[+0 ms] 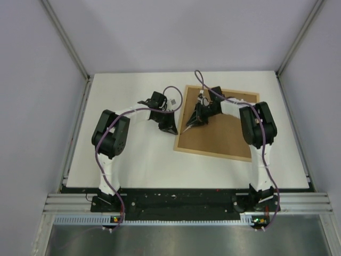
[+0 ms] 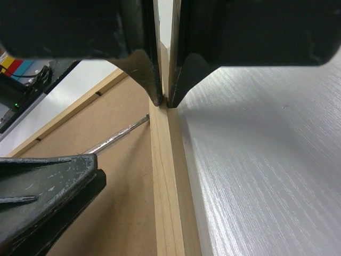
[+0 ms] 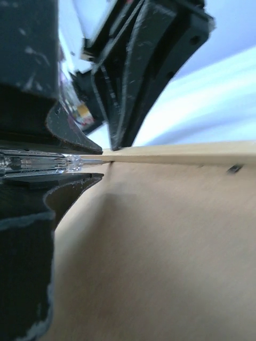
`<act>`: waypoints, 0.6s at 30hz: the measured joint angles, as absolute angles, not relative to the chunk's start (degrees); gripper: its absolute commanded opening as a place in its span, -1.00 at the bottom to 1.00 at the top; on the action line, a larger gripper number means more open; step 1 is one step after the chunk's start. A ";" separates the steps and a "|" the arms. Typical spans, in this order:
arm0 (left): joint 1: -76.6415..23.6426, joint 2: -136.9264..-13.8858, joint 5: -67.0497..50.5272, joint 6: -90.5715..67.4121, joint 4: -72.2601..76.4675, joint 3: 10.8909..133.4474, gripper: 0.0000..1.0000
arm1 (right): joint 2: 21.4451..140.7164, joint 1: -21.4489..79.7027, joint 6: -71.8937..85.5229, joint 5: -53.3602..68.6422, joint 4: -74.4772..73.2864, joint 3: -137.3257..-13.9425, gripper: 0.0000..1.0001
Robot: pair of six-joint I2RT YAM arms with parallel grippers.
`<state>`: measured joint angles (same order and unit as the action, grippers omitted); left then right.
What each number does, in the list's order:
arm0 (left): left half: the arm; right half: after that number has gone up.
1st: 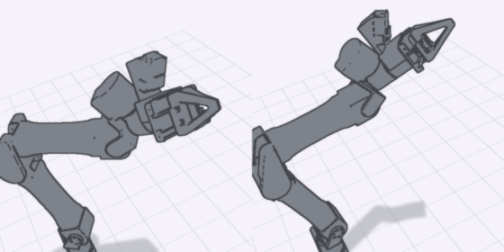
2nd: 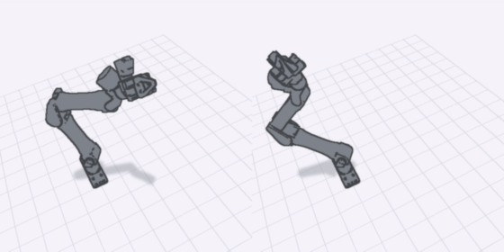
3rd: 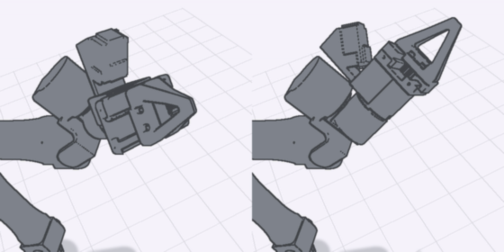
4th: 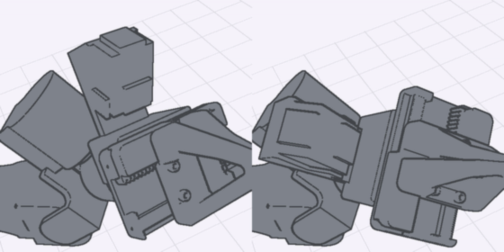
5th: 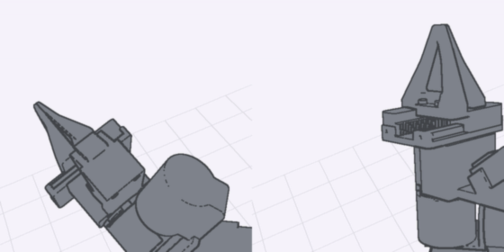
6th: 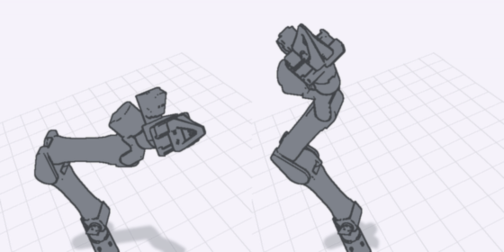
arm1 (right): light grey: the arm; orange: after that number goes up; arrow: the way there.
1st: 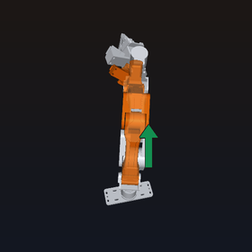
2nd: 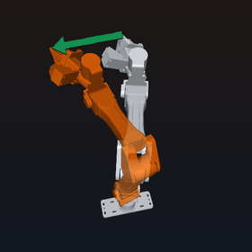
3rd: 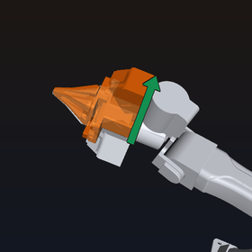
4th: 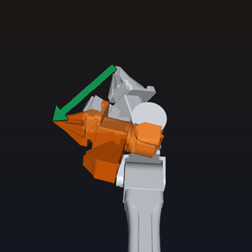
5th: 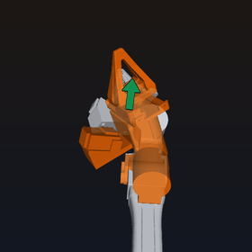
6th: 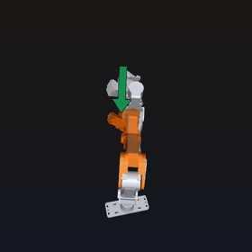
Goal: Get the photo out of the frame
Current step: Release the photo frame item from the photo frame.
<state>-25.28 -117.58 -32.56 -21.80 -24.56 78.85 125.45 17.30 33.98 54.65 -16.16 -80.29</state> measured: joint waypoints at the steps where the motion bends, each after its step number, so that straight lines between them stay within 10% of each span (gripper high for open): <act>1: -25.28 -117.58 -32.49 -21.98 -24.58 78.85 -0.73 | 125.03 18.24 33.78 51.40 -18.52 -82.32 -1.00; 9: -25.36 -117.03 -30.81 -22.50 -25.82 78.85 -0.73 | 124.73 29.74 28.95 24.05 -35.11 -100.31 -1.00; 18: -26.76 -116.51 -29.74 -22.63 -26.83 78.85 -0.51 | 121.08 29.93 29.12 23.90 -37.93 -102.26 -1.00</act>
<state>-26.76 -116.51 -29.74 -22.63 -26.83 78.85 121.08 29.93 29.12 23.90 -37.93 -102.26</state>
